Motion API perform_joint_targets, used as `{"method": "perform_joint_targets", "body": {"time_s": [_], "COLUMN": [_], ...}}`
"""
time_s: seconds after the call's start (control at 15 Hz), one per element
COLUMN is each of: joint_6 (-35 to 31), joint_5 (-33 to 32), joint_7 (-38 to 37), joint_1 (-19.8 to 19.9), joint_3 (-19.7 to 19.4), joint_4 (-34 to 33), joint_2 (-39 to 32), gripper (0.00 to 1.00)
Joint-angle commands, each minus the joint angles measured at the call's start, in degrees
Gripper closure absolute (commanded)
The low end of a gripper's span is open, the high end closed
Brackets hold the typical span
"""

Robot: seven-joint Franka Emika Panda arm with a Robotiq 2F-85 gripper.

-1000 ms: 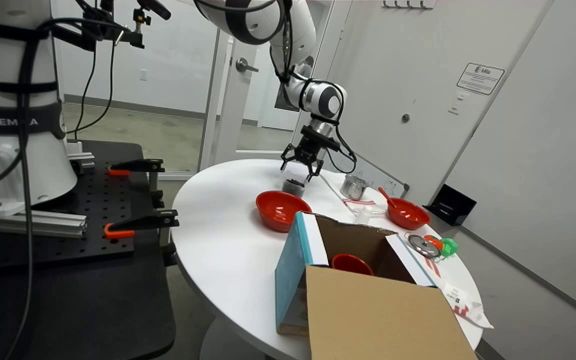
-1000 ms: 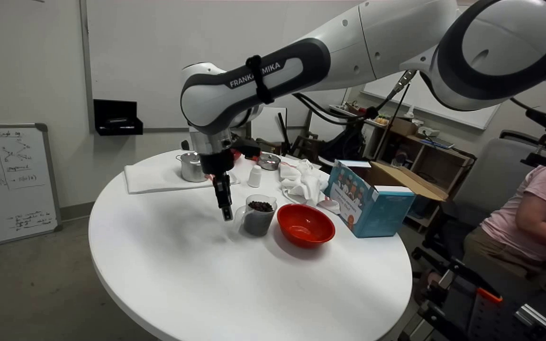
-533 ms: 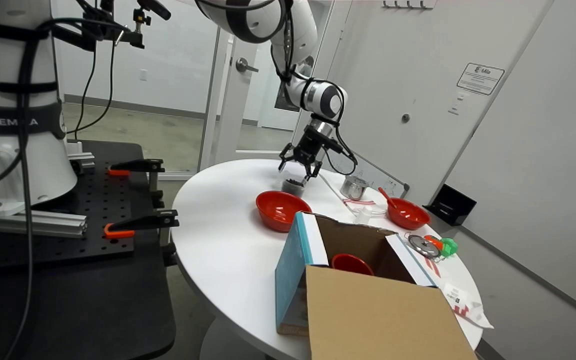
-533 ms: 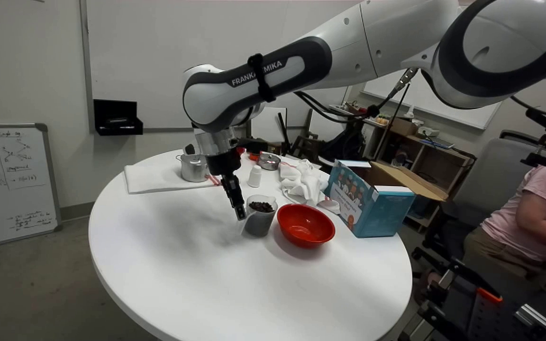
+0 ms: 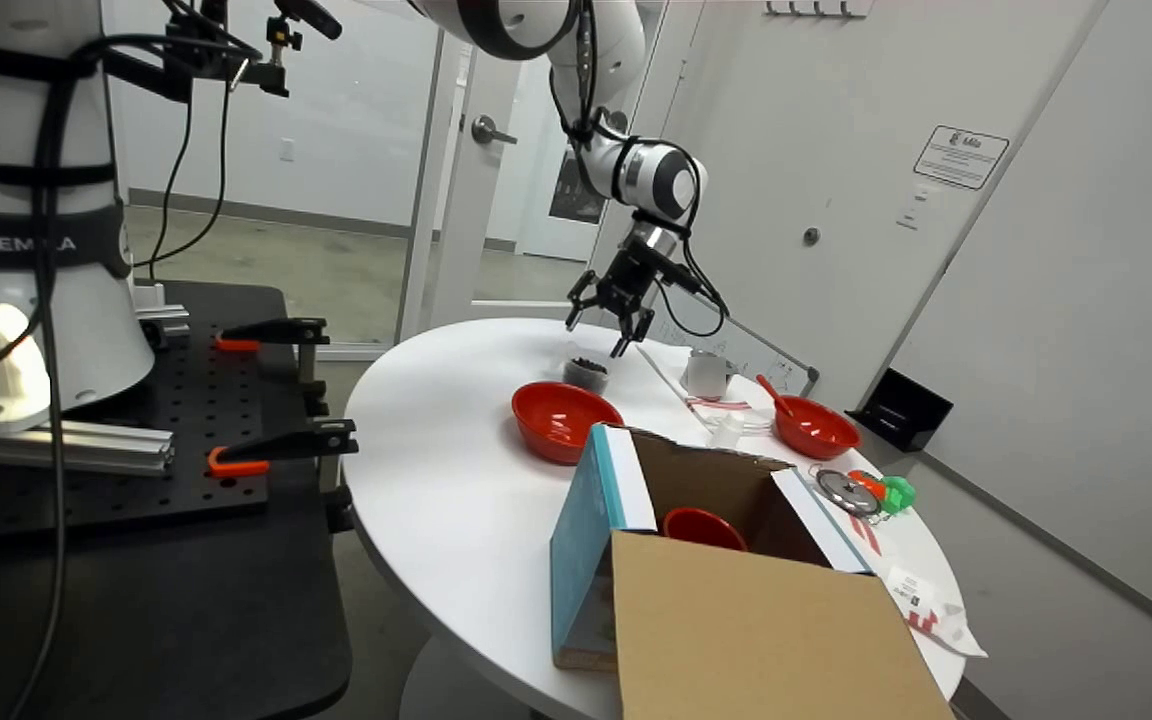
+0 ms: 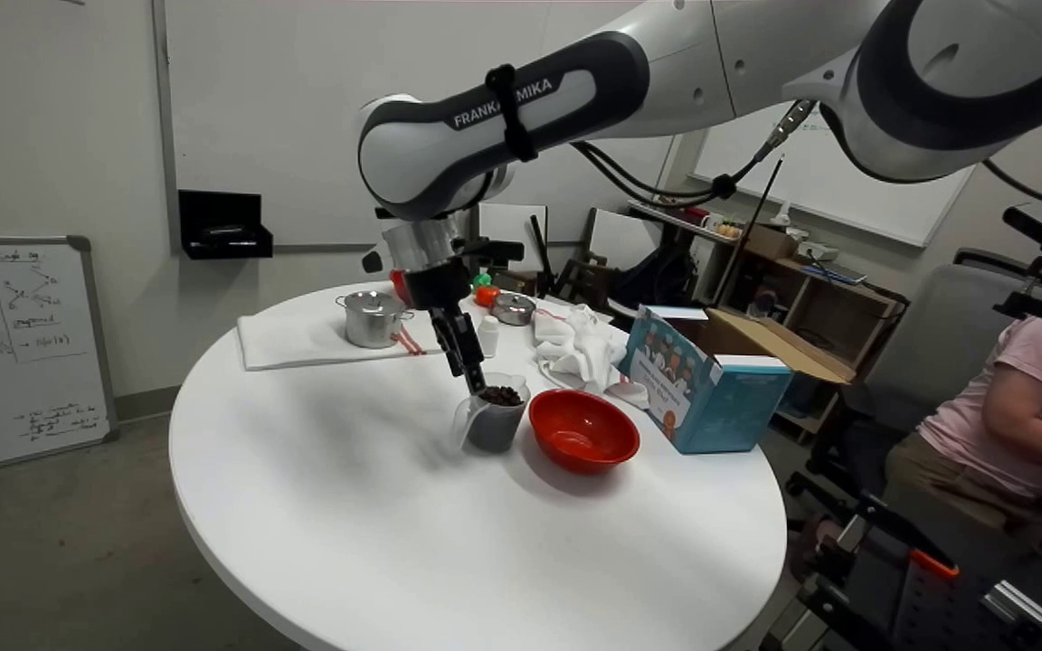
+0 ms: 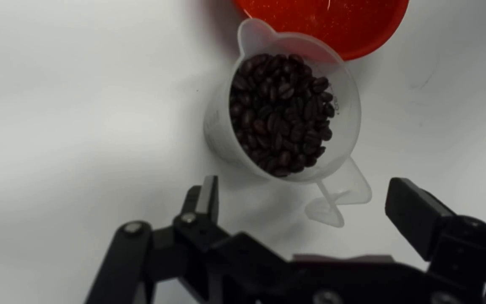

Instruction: Pour some contents from the jug into the red bowl

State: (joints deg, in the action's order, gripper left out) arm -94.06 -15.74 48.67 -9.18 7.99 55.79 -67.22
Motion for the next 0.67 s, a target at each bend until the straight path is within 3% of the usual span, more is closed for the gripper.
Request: {"method": "perform_joint_targets", "body": {"time_s": [0.0, 0.27, 0.47, 0.53, 0.6], "joint_6": [1.1, 0.9, 1.4, 0.7, 0.8], "joint_5": [-4.2, -10.1, -8.2, -7.9, -7.9], "joint_7": [5.3, 12.0, 11.8, 11.4, 11.4], "joint_1": [-0.9, -1.5, -0.2, -1.6, -1.4], "joint_3": [-0.8, -0.9, 0.4, -1.2, -1.0], "joint_4": [6.0, 11.0, 13.8, 9.2, 10.0], "joint_2": [4.8, 7.7, 9.6, 6.1, 6.6], "gripper": [0.00, 0.00, 0.00, 0.00, 0.00]}}
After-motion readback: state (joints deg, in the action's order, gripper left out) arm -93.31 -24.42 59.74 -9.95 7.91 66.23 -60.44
